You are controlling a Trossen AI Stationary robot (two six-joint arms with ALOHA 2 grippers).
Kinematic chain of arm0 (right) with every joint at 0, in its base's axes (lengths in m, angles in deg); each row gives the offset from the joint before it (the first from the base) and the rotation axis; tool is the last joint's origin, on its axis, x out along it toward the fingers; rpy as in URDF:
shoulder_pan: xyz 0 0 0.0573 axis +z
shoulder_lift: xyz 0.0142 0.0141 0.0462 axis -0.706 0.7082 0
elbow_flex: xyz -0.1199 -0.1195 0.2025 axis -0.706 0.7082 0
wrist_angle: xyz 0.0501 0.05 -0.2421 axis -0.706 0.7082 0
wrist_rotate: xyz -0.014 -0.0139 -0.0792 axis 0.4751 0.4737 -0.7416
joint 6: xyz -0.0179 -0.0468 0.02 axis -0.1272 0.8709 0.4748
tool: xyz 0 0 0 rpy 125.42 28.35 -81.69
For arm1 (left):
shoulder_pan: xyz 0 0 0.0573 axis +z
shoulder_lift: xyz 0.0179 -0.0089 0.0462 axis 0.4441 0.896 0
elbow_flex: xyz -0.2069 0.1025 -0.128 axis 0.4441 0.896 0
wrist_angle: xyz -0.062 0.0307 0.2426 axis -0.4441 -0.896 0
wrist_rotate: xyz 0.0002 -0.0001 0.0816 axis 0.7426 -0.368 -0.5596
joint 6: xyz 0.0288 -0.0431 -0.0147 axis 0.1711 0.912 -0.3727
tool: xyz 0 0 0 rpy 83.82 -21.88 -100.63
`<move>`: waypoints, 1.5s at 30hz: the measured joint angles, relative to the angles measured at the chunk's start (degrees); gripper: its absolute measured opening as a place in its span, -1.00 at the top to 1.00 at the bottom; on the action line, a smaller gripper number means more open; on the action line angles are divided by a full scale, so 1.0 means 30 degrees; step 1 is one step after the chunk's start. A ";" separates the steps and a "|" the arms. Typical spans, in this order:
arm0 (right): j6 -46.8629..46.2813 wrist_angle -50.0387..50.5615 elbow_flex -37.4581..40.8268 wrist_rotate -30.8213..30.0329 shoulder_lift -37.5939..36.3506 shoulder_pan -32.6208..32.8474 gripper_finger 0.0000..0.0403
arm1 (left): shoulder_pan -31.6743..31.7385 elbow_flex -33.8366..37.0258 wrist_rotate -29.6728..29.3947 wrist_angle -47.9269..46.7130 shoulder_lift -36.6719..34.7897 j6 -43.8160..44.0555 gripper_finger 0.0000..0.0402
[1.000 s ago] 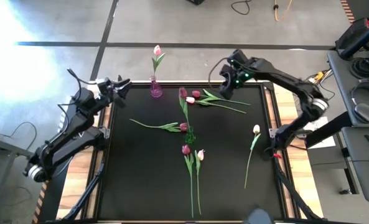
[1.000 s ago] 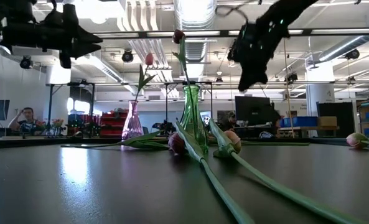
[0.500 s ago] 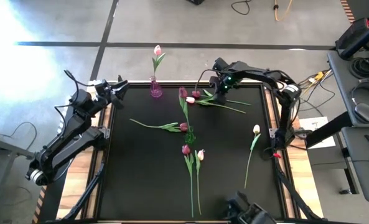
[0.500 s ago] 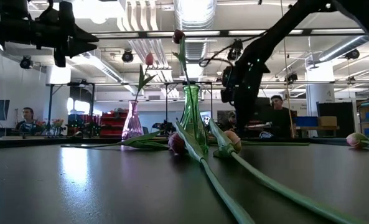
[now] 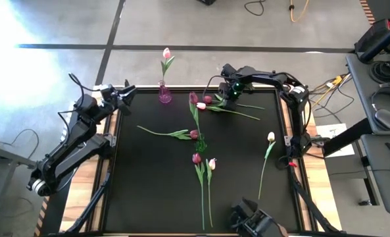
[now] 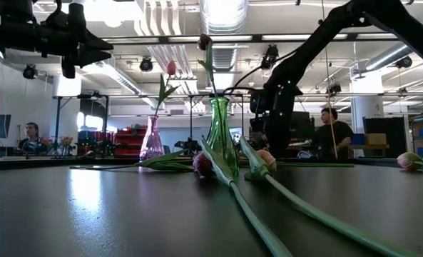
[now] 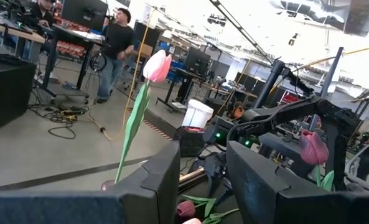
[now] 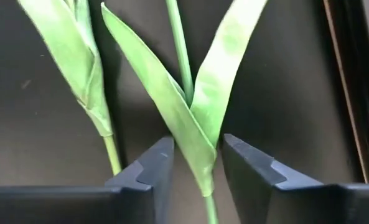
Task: Sort flowers into vase by color
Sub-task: Put the red flower into the green vase
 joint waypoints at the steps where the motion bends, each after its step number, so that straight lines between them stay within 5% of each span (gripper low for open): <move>1: -0.0103 0.0004 0.0000 -0.0061 0.0000 0.0005 0.47 | 0.0000 0.0000 0.0000 -0.0008 0.0000 0.0014 0.42; 8: -0.0873 0.0776 -0.0367 -0.0066 -0.0495 0.0022 0.90 | 0.0000 0.0000 0.0000 -0.0045 0.0000 0.0030 0.42; 19: -0.3886 -0.0042 -0.0602 0.0113 -0.6068 0.0018 0.91 | 0.0000 0.0000 -0.0007 -0.0074 0.0070 -0.0101 0.42; 27: -0.8061 -0.4085 0.0273 0.0637 -1.1220 0.0398 0.91 | 0.0000 0.0000 -0.0007 -0.0090 0.0480 -0.0121 0.42; 33: -1.0969 -0.8599 0.1340 0.0115 -1.4137 0.2366 0.91 | 0.0000 0.0000 -0.0007 -0.0126 0.0626 -0.0471 0.42; 45: -1.2614 -1.6393 0.4660 -0.5293 -1.5526 0.8788 0.91 | -0.0002 -0.0005 -0.0015 -0.0096 0.0714 -0.0815 0.42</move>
